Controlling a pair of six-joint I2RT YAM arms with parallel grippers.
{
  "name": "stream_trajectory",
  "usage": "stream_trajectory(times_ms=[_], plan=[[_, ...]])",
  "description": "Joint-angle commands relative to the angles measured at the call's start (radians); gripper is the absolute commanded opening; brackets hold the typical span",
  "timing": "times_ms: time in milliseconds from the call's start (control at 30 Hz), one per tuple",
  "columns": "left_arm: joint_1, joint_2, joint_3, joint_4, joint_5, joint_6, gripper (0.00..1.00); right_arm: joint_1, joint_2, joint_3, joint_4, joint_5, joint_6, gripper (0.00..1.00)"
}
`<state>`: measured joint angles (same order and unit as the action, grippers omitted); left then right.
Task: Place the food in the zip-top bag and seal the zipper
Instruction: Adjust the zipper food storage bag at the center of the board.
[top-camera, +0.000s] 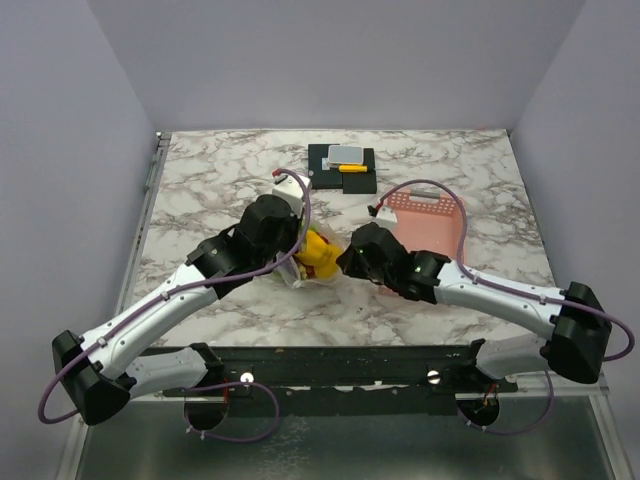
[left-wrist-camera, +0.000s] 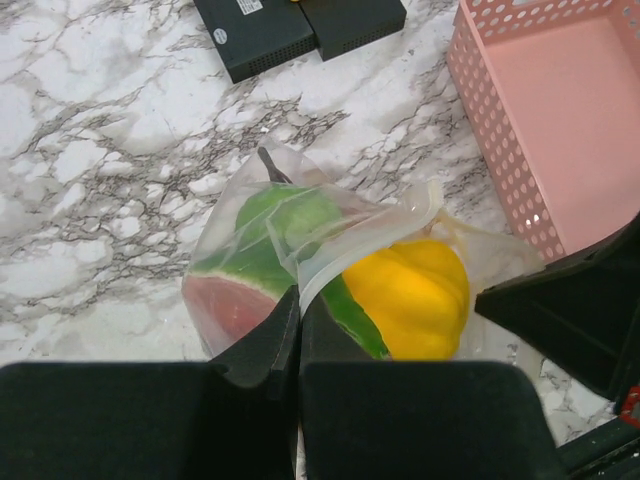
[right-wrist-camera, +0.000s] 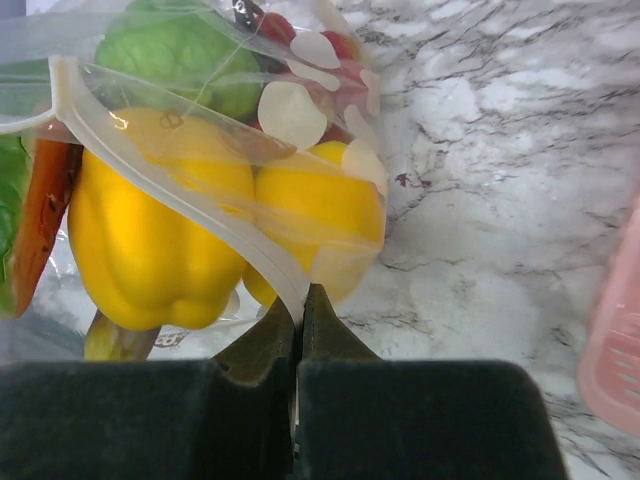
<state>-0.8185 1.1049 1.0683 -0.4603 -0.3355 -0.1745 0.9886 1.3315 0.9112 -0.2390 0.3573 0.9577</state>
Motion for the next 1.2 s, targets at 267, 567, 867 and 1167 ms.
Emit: stream_trajectory(times_ms=[267,567,867,1167], plan=[[-0.004,-0.048,0.215,-0.203,0.108,-0.082,0.0,0.006,-0.126,0.368,-0.348,0.072,-0.307,0.01],[-0.004,-0.031,-0.008,-0.1,0.086,-0.273,0.0,0.002,-0.116,0.15,-0.28,0.069,-0.243,0.01],[-0.007,0.028,-0.004,-0.044,0.087,-0.326,0.0,-0.01,-0.123,0.192,-0.307,0.071,-0.275,0.01],[-0.006,-0.046,0.199,-0.153,0.11,-0.298,0.0,-0.01,-0.171,0.381,-0.375,0.066,-0.336,0.01]])
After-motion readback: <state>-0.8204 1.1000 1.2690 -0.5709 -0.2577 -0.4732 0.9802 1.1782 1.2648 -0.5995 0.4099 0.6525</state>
